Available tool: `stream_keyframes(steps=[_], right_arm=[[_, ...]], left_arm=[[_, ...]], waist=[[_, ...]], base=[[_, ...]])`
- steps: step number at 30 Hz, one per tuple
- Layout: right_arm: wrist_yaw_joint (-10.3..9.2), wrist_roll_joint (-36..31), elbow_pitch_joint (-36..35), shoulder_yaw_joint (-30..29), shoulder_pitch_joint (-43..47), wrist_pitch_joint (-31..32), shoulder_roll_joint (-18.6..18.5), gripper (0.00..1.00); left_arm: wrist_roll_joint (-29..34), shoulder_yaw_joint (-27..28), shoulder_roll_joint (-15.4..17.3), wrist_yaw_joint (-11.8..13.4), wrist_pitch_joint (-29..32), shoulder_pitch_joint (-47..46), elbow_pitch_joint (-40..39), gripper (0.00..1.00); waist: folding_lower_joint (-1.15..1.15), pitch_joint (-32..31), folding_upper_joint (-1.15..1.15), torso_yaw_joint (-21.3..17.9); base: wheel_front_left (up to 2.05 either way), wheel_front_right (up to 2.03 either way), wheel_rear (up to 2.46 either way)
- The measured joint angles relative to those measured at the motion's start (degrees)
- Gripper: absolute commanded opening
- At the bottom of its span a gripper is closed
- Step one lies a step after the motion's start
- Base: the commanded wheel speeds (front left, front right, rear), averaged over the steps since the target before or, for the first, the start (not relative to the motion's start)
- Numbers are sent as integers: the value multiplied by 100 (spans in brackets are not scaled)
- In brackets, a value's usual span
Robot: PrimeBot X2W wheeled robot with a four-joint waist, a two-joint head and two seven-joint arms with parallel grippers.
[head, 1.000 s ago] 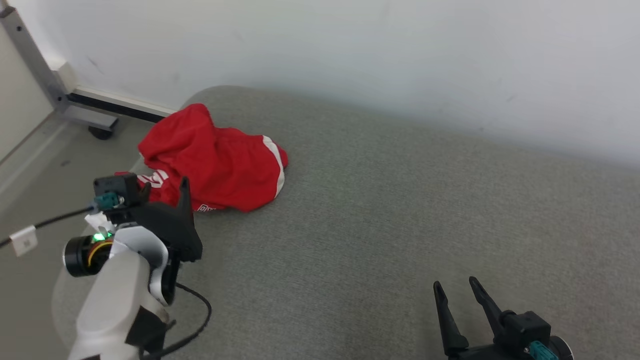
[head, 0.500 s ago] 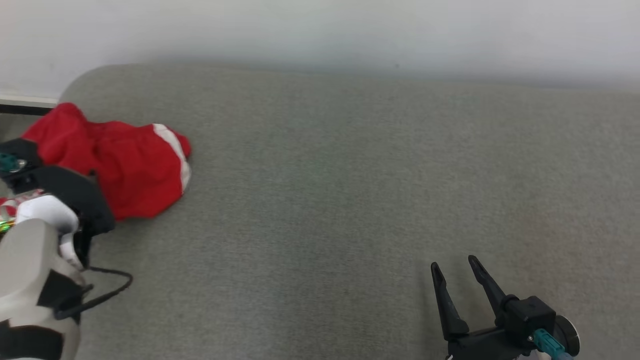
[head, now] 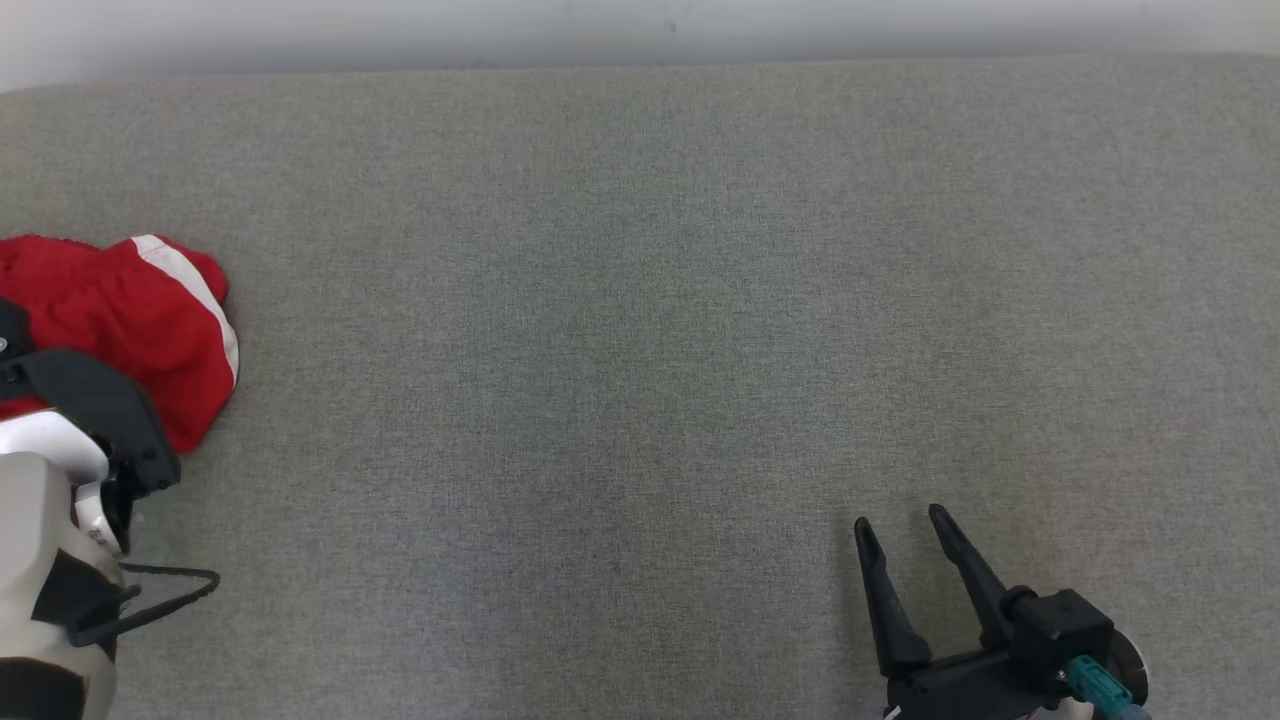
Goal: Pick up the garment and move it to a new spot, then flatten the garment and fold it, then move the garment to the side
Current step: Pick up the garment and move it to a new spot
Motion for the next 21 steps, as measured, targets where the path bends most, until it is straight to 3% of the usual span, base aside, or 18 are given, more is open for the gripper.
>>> stream_keyframes(steps=[12,18,21], right_arm=[[0,421,636,131,-96,-365,1,100],[0,709,1084,111,-144,-624,1,100],[0,840,1280,102,-173,-725,2,100]], left_arm=[[88,-244,355,-372,22,-413,-349,0],[227,-500,488,-616,158,-764,-970,0],[152,-572,407,-749,212,-934,-1413,0]], waist=[[-2,-501,-1,168],[-2,-959,-1,363],[-3,-1193,-1,445]], base=[[0,0,0],[0,0,0],[0,0,0]])
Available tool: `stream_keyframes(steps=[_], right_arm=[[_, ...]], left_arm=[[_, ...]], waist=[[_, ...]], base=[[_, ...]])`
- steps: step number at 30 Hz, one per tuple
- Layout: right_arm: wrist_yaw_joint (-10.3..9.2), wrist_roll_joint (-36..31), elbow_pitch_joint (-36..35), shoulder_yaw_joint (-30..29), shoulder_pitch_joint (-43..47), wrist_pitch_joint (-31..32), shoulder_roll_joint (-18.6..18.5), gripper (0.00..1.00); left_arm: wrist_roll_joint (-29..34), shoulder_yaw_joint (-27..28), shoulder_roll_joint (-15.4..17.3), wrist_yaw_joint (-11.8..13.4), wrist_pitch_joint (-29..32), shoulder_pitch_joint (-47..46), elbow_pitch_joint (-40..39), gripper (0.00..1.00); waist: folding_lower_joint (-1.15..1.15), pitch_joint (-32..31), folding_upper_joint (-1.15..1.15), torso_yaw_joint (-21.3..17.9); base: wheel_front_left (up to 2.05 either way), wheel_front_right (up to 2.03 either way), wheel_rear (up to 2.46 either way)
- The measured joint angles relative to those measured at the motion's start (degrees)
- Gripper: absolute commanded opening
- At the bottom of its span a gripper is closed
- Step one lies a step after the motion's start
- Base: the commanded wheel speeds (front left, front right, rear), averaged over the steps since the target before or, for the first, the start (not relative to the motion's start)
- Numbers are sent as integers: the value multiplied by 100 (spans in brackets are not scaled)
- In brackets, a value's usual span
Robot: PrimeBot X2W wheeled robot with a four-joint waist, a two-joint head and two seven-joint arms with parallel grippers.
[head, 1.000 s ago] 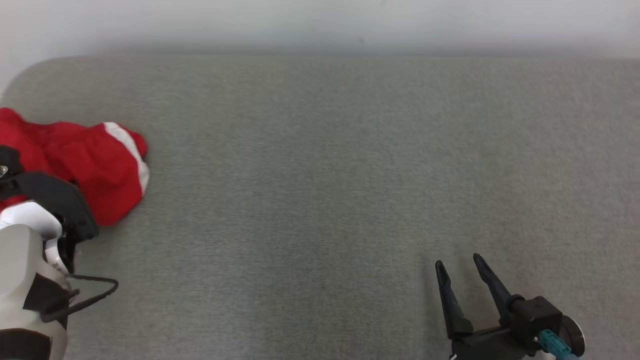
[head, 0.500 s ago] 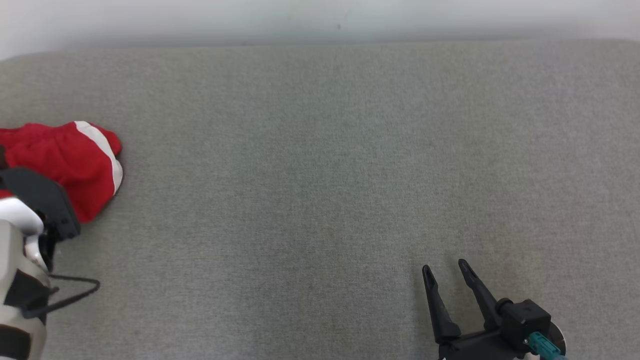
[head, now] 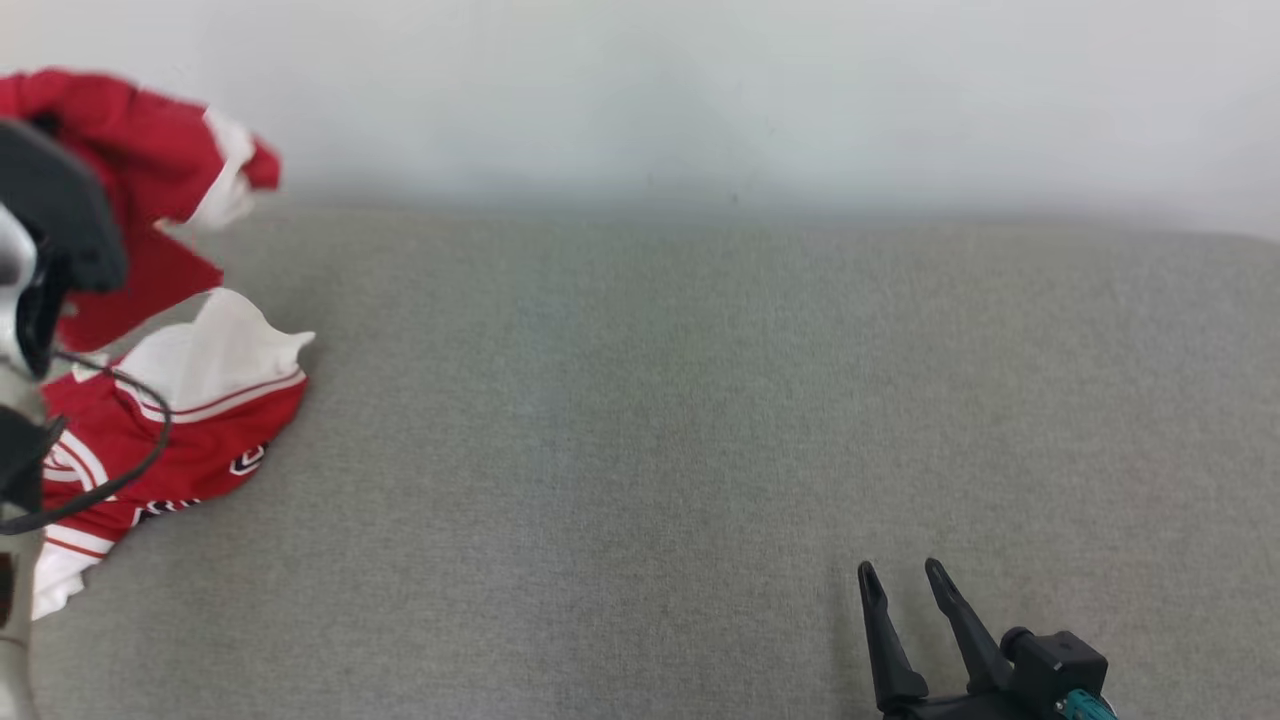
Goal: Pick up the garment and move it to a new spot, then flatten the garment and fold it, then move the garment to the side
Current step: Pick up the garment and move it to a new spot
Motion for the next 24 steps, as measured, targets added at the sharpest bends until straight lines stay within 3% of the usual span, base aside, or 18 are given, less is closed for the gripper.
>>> stream_keyframes(steps=[6,11,17,24], right_arm=[[0,88,230,-79,-16,-103,1,100],[0,5,301,-263,-67,-132,0,100],[0,-115,298,-374,-176,-149,0,100],[0,-177,291,-372,-168,-149,-3,100]], left_arm=[[-268,-242,-332,-127,200,-40,-998,0],[-601,-459,-719,-164,219,180,-1851,0],[-811,-748,-1293,-116,-23,910,-2506,0],[-837,-1110,-1756,38,-274,1917,-2397,0]], waist=[[0,-405,0,41],[0,-540,0,-184],[0,-575,0,-670],[0,-508,0,-1397]], base=[[0,0,0],[0,0,0],[0,0,0],[0,0,0]])
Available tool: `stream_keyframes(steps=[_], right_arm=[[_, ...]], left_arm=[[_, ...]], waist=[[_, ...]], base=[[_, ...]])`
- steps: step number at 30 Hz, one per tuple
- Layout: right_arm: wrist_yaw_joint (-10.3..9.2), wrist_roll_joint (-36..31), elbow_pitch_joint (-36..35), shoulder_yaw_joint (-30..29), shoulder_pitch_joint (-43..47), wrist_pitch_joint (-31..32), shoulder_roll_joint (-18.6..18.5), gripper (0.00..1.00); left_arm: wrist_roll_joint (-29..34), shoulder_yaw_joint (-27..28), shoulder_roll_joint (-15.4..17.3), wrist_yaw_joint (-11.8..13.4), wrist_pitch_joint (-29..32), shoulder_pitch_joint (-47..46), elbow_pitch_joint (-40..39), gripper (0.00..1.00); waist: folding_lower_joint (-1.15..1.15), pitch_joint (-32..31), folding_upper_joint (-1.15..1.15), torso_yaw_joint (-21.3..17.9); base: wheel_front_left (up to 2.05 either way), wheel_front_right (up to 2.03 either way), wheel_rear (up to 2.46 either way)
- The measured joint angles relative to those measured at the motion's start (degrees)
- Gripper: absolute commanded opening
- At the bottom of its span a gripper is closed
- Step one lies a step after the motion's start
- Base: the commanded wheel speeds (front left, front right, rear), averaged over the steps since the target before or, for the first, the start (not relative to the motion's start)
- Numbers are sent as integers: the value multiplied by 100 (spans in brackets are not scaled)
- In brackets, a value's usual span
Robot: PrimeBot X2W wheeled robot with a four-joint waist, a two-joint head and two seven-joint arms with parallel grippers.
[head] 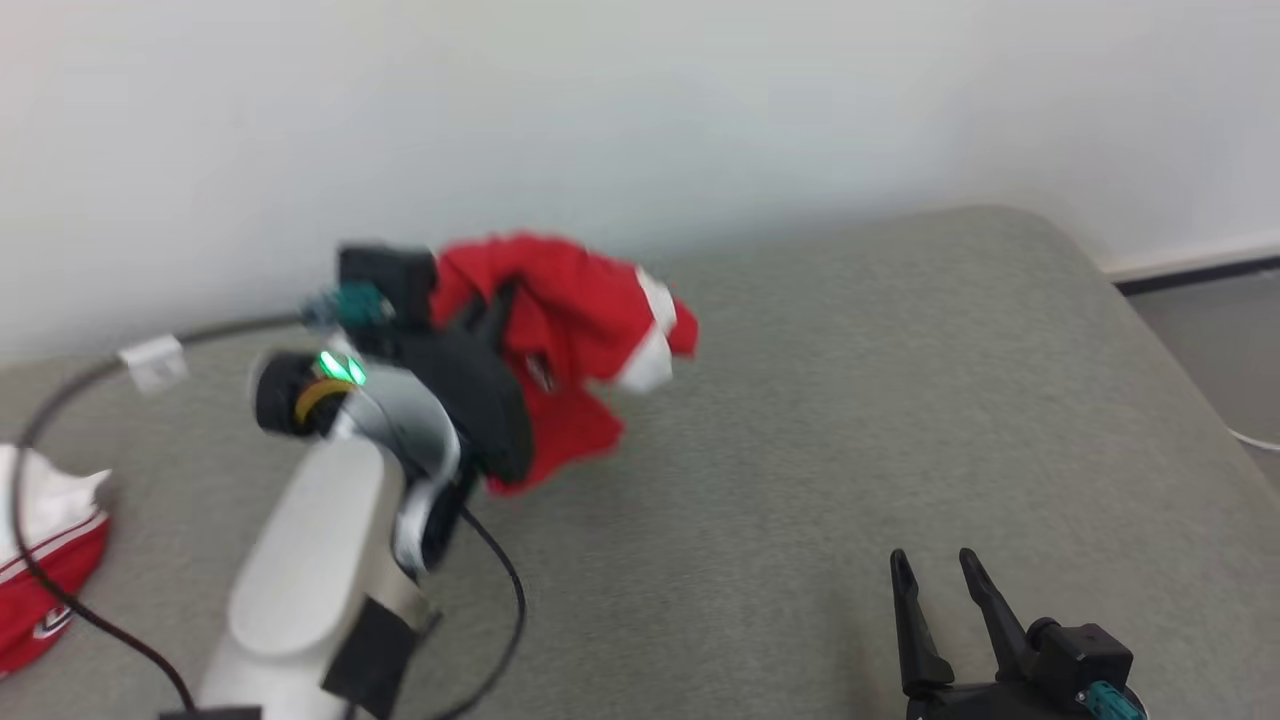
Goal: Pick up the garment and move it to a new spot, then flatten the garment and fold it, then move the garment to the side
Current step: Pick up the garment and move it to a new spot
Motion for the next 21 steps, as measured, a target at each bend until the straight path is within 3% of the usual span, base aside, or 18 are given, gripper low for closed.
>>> stream_keyframes(steps=[6,12,13,14,15,21], right_arm=[[0,-32,-60,74,31,24,1,100],[0,-31,-114,181,6,62,2,100],[0,-30,-116,189,6,64,1,100],[0,-26,-119,192,7,76,1,100],[0,-20,-118,186,10,77,2,100],[0,-21,-120,76,62,80,3,100]], left_arm=[[-169,-387,-266,57,-315,576,475,0],[-388,-1003,-311,164,-599,771,1099,0],[-433,-1147,-313,186,-661,792,1171,15],[-530,-1424,-325,214,-743,810,1301,45],[-627,-1514,-328,244,-765,825,1361,100],[-1174,-1849,-326,370,-1072,918,1450,100]], waist=[[0,89,1,-536],[0,205,1,-877],[0,222,1,-910],[0,254,0,-948],[0,259,1,-947],[0,225,0,-768]], base=[[0,0,0],[0,0,0],[0,0,0],[0,0,0],[0,0,0],[0,0,0]])
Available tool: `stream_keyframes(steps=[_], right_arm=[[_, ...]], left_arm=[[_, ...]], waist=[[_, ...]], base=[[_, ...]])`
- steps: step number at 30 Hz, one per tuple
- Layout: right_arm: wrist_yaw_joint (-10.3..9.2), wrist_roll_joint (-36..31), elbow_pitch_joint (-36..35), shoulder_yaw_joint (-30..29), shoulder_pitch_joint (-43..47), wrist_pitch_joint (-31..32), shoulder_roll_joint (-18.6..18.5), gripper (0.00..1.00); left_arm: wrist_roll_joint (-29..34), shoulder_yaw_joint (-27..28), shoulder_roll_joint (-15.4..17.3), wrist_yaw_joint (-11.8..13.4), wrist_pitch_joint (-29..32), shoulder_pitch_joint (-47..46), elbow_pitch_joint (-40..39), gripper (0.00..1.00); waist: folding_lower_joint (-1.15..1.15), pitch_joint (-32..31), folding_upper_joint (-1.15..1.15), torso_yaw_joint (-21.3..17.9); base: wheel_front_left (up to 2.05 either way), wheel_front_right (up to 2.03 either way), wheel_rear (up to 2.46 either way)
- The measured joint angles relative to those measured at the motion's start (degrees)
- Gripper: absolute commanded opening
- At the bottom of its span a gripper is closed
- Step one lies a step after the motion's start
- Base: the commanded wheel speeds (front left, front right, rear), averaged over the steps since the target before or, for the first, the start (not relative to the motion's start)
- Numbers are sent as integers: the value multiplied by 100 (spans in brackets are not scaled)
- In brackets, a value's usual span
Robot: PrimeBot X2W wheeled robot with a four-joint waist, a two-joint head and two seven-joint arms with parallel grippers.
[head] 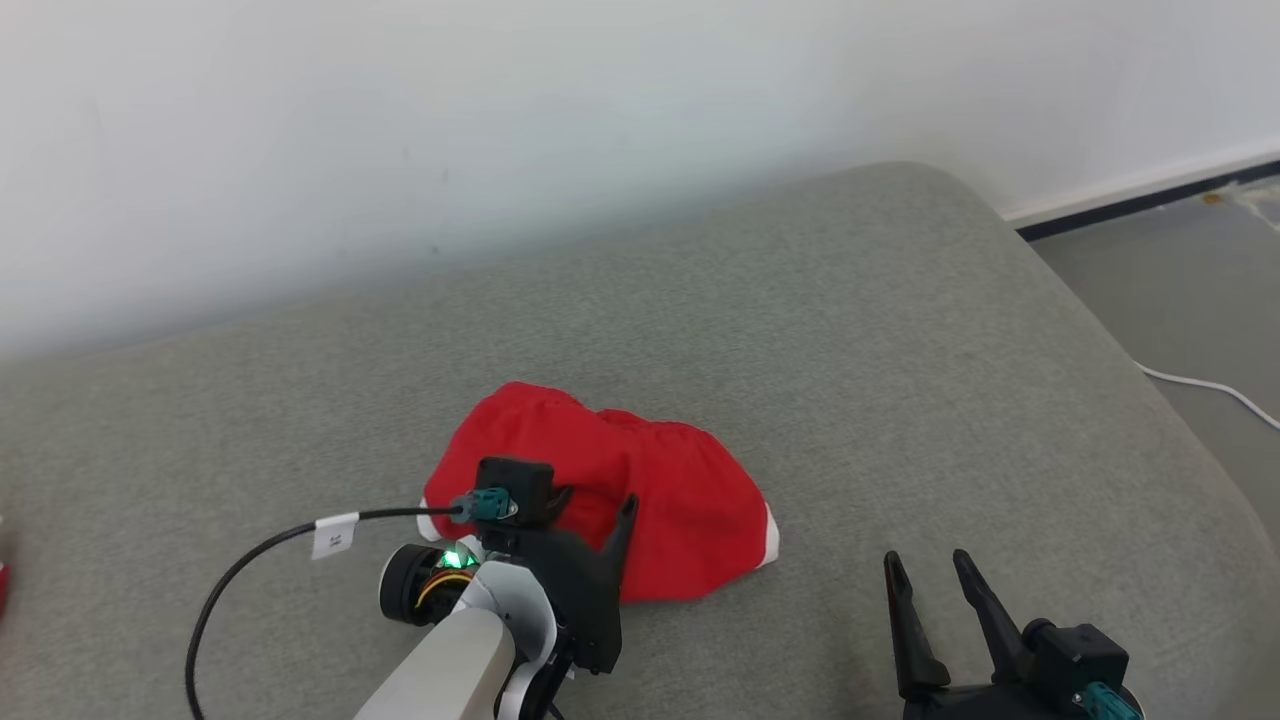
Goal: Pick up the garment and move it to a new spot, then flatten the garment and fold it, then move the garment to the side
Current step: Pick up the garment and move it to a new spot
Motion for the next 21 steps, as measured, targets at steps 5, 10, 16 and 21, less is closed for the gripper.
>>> stream_keyframes(steps=[5,10,16,21], right_arm=[[0,-29,-53,-140,52,9,0,100],[0,-60,-120,-334,126,43,0,100],[0,-78,-190,-559,183,42,0,100],[0,-96,-250,-656,192,20,-1,100]], left_arm=[[-158,25,5,170,-513,167,-129,100],[-57,178,227,350,-1332,545,-554,100],[214,556,552,646,-1817,1213,-1381,100],[865,1519,578,758,-1836,1891,-2748,100]], waist=[[0,-72,0,271],[0,-146,0,588],[0,-217,0,1001],[0,-248,0,1322]], base=[[0,0,0],[0,0,0],[0,0,0],[0,0,0]])
